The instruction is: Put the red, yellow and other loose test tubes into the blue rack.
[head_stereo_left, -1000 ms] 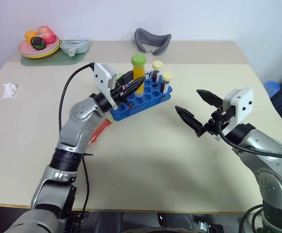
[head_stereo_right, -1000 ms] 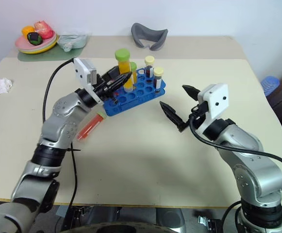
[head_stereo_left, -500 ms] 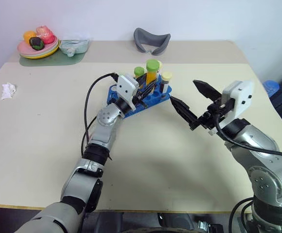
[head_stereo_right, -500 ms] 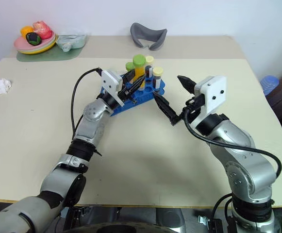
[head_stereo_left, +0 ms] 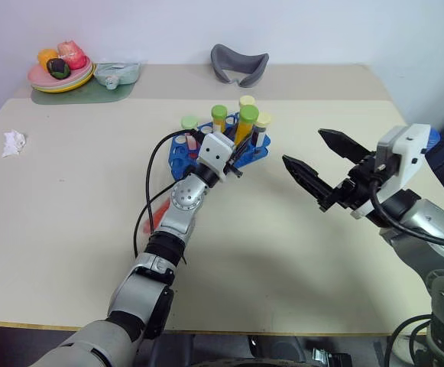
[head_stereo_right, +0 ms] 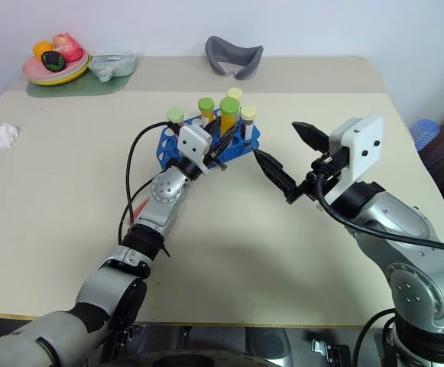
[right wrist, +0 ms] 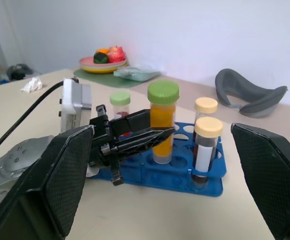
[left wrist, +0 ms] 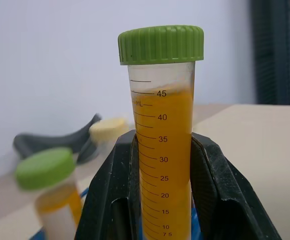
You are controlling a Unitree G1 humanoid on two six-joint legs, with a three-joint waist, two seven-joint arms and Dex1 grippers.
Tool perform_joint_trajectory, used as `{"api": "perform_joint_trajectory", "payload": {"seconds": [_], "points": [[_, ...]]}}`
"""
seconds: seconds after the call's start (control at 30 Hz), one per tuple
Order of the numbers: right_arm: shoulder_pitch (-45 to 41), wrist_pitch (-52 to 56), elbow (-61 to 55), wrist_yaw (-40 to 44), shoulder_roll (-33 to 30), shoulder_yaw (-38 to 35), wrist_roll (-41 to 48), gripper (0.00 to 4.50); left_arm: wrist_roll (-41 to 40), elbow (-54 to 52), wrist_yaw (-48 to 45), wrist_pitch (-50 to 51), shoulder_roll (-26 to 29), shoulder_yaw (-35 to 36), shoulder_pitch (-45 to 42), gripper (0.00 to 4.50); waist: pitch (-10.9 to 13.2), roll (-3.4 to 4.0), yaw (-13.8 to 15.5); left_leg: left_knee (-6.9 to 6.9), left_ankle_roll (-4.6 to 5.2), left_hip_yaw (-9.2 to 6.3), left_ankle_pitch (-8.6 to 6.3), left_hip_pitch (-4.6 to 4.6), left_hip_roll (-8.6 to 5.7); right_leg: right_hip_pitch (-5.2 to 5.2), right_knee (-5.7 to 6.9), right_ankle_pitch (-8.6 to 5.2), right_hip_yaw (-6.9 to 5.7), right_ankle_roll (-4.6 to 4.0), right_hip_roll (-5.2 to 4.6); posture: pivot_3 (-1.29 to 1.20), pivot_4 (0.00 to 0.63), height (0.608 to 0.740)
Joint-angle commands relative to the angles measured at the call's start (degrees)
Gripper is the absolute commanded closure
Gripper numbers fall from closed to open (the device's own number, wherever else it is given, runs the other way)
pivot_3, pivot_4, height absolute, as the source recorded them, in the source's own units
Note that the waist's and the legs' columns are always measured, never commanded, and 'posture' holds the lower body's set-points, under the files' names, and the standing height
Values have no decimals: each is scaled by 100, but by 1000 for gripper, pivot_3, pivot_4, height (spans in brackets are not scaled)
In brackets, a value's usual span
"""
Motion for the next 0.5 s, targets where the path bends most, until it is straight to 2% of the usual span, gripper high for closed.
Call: {"api": "perform_joint_trajectory", "payload": {"seconds": [0.03,0.3,0.5], "points": [[100,-3,-265,-90,-172,-306,236,0,217,137,426,10,19,112,-217,3594,0,0,-2,0,0,0,0,0,0,0,0,0,0,0,0,0,150,740],[222,-57,-348,-280,-365,-347,394,0,130,476,360,103,-129,117,-318,3594,0,-1,-3,-1,0,0,0,3,0,3,0,0,0,0,0,0,150,740],[211,-97,-354,-363,-432,-331,407,0,-14,94,-7,222,-189,64,-87,3594,0,-1,-6,-1,0,0,0,3,0,3,0,0,-1,0,0,0,150,740]]}}
